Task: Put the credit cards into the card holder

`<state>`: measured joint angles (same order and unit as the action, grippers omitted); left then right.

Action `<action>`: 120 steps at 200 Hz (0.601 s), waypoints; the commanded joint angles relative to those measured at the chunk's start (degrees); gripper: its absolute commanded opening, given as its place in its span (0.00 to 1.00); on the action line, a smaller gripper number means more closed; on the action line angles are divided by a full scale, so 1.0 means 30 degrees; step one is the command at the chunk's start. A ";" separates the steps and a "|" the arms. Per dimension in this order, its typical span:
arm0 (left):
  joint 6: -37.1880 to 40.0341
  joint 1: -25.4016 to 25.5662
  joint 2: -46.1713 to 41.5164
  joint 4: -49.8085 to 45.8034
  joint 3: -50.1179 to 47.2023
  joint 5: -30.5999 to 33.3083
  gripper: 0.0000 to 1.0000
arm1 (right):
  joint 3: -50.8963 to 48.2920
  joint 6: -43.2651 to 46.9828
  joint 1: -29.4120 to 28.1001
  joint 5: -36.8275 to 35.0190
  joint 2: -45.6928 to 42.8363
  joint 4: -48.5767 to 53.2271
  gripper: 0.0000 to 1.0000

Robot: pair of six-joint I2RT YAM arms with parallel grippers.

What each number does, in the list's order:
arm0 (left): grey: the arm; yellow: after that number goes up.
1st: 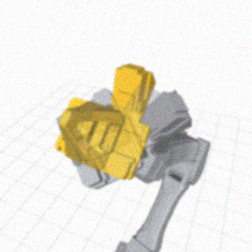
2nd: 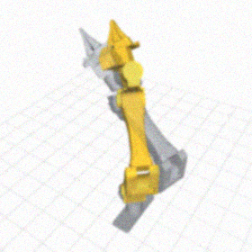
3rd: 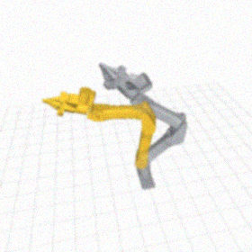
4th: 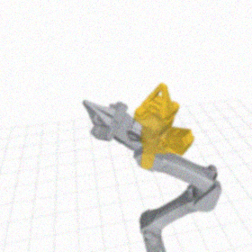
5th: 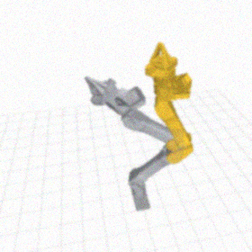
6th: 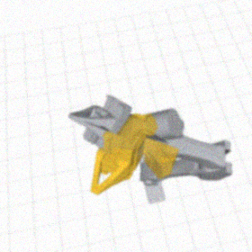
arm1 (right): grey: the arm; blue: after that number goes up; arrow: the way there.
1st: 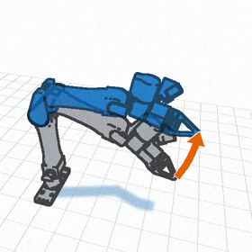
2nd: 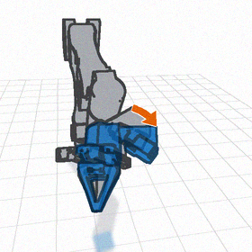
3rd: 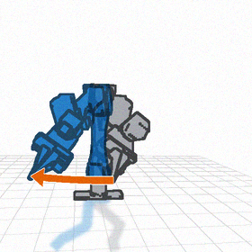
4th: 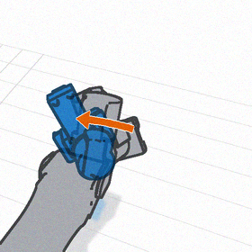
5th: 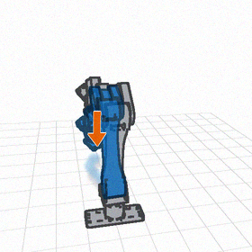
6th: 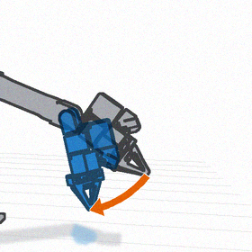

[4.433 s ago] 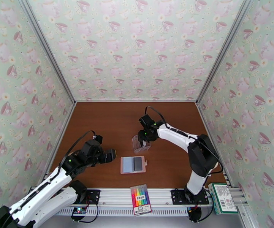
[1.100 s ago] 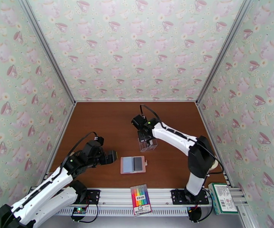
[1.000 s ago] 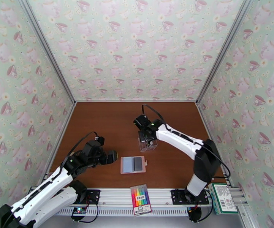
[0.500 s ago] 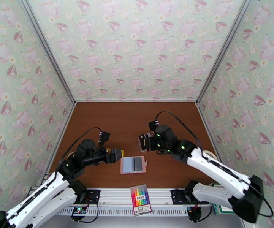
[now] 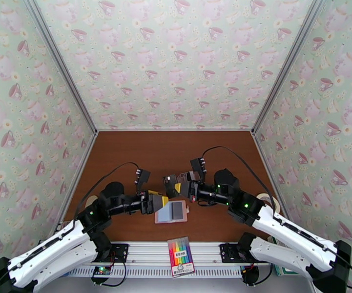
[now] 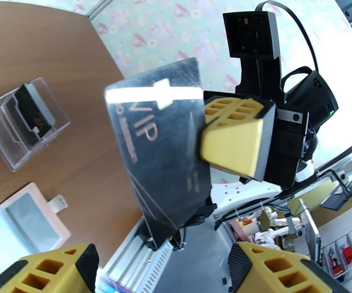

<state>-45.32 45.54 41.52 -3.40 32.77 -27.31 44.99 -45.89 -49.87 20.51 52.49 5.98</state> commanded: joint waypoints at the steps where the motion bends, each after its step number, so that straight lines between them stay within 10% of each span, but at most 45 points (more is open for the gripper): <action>1: -0.0680 0.0115 -0.0003 0.0942 0.0210 0.0446 0.70 | -0.0404 -0.0700 -0.0048 0.0896 -0.0083 -0.1134 0.00; 120: -0.2394 0.0262 -0.0308 0.2252 -0.0272 0.0976 0.53 | -0.1813 -0.1694 -0.0056 0.1458 -0.0004 -0.3260 0.00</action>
<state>-51.42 45.95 41.30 1.80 32.75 -25.47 40.71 -49.74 -49.87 23.38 52.53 -1.10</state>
